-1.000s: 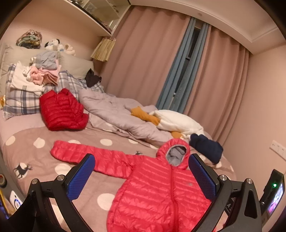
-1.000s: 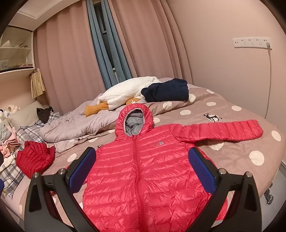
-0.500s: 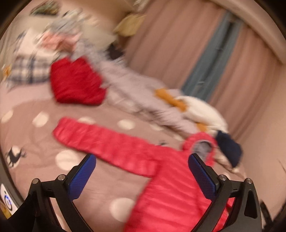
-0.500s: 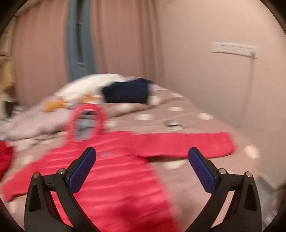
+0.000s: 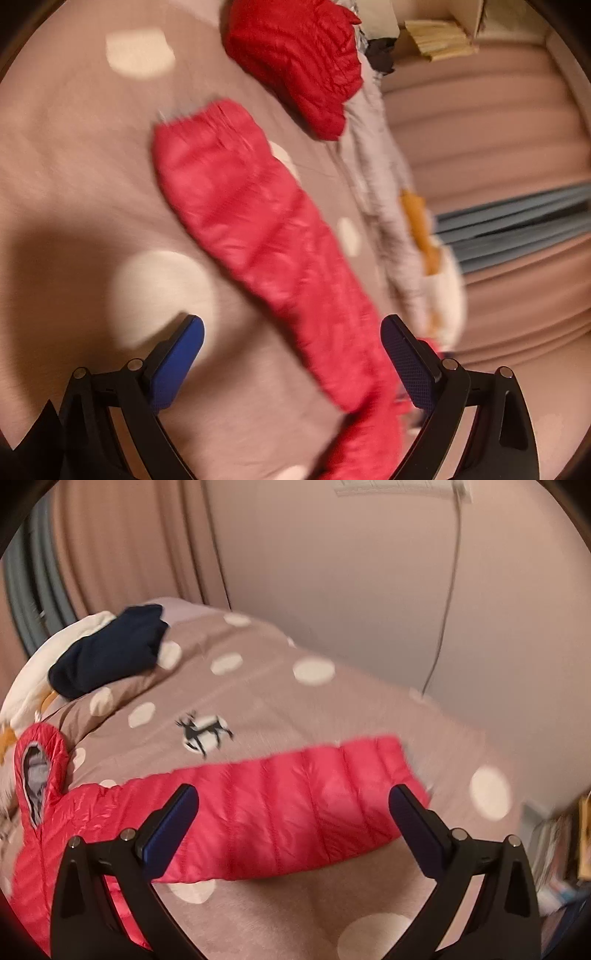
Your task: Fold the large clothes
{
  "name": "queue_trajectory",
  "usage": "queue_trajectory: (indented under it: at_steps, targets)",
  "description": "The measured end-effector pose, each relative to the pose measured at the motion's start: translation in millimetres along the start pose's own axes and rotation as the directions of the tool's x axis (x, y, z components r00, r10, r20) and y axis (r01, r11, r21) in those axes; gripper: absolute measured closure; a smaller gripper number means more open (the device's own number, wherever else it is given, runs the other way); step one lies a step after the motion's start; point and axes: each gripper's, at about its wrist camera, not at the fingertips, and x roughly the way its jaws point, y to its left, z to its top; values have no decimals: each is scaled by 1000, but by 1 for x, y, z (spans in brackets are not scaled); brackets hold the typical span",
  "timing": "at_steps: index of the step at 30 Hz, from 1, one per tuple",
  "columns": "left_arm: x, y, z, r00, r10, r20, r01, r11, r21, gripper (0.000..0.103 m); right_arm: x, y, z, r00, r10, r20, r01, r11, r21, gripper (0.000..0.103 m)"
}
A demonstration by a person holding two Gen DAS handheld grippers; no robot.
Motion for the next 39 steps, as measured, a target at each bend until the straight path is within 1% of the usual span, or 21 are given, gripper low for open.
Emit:
queue_trajectory:
  at_steps: [1, 3, 5, 7, 10, 12, 13, 15, 16, 17, 19, 20, 24, 27, 31, 33, 34, 35, 37, 38, 39]
  targets:
    - [6, 2, 0, 999, -45, -10, 45, 999, -18, 8, 9, -5, -3, 1000, 4, -31, -3, 1000, 27, 0]
    - [14, 3, -1, 997, -77, -2, 77, 997, -18, 8, 28, -16, -11, 995, 21, -95, -13, 996, 85, 0]
    - [21, -8, 2, 994, -114, 1, 114, 993, 43, 8, 44, -25, -18, 987, 50, -153, -29, 990, 135, 0]
    - [37, -16, 14, 990, -140, -27, 141, 989, 45, 14, 56, -29, -27, 975, 118, -187, -76, 973, 217, 0]
    - [61, -13, 19, 986, -155, -65, 156, 988, 19, 47, 57, -32, -40, 967, 215, -133, -164, 933, 320, 0]
    - [74, -1, 20, 995, -79, -66, 78, 997, -14, 82, 59, -26, -45, 960, 265, -92, -214, 905, 368, 0]
    - [79, 1, 19, 998, -30, -64, 31, 1000, 0, 85, 60, -21, -46, 953, 296, -67, -248, 888, 387, 2]
    - [74, -4, 17, 998, -10, -55, 12, 999, 30, 88, 66, -10, -46, 928, 372, -25, -328, 846, 420, 21]
    - [69, -10, 15, 999, 23, -39, -20, 998, 53, 89, 71, -6, -46, 914, 406, -18, -357, 824, 439, 40]
    - [63, -15, 13, 998, 56, -22, -54, 995, 80, 89, 78, -3, -47, 910, 415, -21, -359, 810, 463, 68]
    - [53, -23, 6, 993, 115, 12, -115, 982, 149, 89, 88, -1, -47, 919, 392, -35, -327, 810, 487, 99]
    - [48, -27, 3, 989, 144, 23, -146, 974, 175, 89, 90, -3, -46, 927, 373, -37, -311, 822, 477, 102]
    - [34, -26, -3, 984, 175, 39, -180, 964, 198, 89, 76, -31, -39, 958, 288, -3, -260, 868, 424, 103]
    - [20, -19, -12, 985, 166, 51, -173, 966, 190, 89, 69, -71, -33, 945, 326, 12, -292, 829, 478, 103]
    - [16, -21, -15, 976, 210, 50, -216, 951, 222, 89, 58, -121, -32, 931, 364, 23, -322, 789, 524, 99]
    - [13, -24, -17, 974, 221, 53, -227, 943, 245, 89, 57, -132, -35, 910, 415, 4, -350, 762, 545, 96]
    - [14, -27, -16, 975, 214, 60, -222, 943, 247, 89, 62, -134, -38, 893, 449, -24, -356, 739, 571, 90]
    - [11, -25, -17, 977, 202, 64, -211, 949, 236, 89, 67, -134, -42, 872, 488, -45, -363, 705, 609, 77]
    - [12, -18, -18, 982, 181, 53, -188, 961, 201, 89, 74, -130, -49, 837, 547, -5, -408, 631, 660, 61]
    - [11, -15, -18, 982, 185, 46, -191, 962, 195, 89, 72, -127, -51, 836, 549, 16, -421, 622, 660, 52]
    - [13, -13, -19, 980, 197, 39, -201, 960, 195, 89, 69, -124, -51, 842, 539, 25, -423, 629, 652, 48]
